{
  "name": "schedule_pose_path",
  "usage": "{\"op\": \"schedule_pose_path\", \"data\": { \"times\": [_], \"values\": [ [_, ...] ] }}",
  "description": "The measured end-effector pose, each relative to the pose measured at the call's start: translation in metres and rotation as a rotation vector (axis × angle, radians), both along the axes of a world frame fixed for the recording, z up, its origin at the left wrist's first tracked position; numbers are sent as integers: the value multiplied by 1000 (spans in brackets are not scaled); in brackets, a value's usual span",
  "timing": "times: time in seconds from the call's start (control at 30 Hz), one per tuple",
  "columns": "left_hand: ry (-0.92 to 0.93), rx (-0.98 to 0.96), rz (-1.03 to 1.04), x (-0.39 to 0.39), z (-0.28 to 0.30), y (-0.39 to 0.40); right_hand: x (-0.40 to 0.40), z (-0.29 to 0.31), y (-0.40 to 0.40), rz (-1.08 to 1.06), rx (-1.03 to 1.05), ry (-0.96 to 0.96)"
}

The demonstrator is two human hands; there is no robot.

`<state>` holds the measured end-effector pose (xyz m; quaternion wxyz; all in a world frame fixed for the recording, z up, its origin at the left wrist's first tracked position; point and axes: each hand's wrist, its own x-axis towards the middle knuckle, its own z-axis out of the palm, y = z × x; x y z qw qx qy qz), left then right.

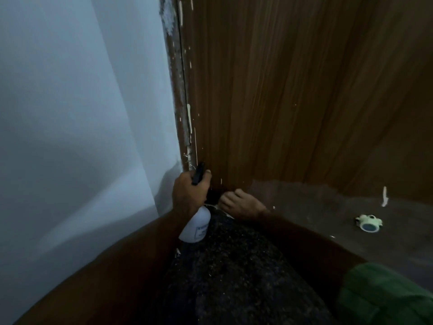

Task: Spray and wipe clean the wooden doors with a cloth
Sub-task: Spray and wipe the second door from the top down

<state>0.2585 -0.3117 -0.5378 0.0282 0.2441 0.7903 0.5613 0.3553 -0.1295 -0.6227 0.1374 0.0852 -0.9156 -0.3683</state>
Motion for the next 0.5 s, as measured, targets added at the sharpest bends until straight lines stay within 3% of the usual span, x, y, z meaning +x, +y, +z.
{"op": "schedule_pose_path", "data": {
  "times": [0.1, 0.2, 0.27, 0.4, 0.5],
  "values": [
    [60, -41, -51, 8, 0, 5, -3, 11, -17, -39, -1, 71],
    [95, -68, -104, 15, 0, 7, 7, 38, -18, -130, -185, 485],
    [99, -80, -131, 18, -2, 12, 25, 50, -3, -198, -281, 603],
    [78, -112, -180, 29, -2, 22, 70, -6, 30, -25, 43, 261],
    [105, -130, -258, 39, 0, 32, 76, -17, 26, -24, 50, 167]
  ]
}}
